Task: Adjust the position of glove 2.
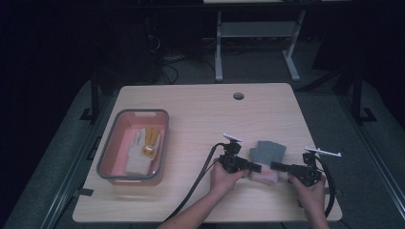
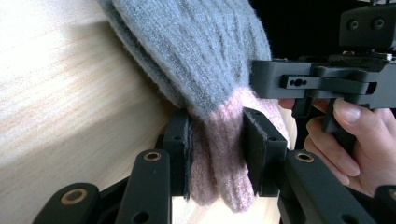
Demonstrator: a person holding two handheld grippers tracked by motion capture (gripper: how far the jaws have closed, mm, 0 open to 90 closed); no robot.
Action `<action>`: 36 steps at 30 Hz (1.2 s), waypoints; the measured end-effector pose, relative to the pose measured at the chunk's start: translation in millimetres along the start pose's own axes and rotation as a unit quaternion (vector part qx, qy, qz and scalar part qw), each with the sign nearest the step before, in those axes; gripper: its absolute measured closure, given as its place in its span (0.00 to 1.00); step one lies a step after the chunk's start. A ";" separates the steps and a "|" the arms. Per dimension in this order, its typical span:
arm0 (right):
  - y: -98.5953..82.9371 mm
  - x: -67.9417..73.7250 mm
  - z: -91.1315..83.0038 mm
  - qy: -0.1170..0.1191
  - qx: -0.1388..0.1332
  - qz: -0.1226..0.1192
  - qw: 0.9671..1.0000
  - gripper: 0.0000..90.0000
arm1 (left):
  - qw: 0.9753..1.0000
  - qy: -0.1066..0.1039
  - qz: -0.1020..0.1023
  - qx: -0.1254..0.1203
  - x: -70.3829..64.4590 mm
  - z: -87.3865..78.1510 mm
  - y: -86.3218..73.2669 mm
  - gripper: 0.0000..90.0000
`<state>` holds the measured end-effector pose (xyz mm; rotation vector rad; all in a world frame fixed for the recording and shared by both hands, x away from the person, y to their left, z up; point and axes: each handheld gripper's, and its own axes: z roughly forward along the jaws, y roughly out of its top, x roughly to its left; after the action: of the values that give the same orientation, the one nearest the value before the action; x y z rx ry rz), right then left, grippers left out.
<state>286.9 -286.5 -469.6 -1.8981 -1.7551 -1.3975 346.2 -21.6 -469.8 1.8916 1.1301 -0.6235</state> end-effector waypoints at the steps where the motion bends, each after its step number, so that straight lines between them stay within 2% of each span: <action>1: -0.3 0.6 0.0 0.002 -0.001 -0.002 1.000 0.81 | 1.000 0.000 0.002 -0.001 -0.5 -2.1 -0.5 0.72; 9: -2.9 15.8 0.6 0.007 0.000 -0.023 1.000 0.81 | 1.000 -0.005 0.012 -0.005 -2.4 -15.3 -4.1 0.73; 18: -6.2 34.5 2.1 0.018 0.003 -0.047 0.999 0.81 | 0.999 -0.009 0.029 -0.014 -6.2 -37.4 -11.3 0.73; 26: -7.3 41.1 8.4 0.026 0.015 -0.059 0.998 0.81 | 0.999 -0.012 0.031 -0.013 -3.7 -48.6 -14.8 0.73; 36: -5.4 47.5 15.3 0.030 0.026 -0.063 0.997 0.81 | 0.999 -0.012 0.031 -0.010 -1.0 -58.9 -13.7 0.74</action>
<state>282.4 -242.8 -445.4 -1.7284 -1.8911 -1.4204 333.8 31.2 -442.9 1.8898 1.0536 -0.5963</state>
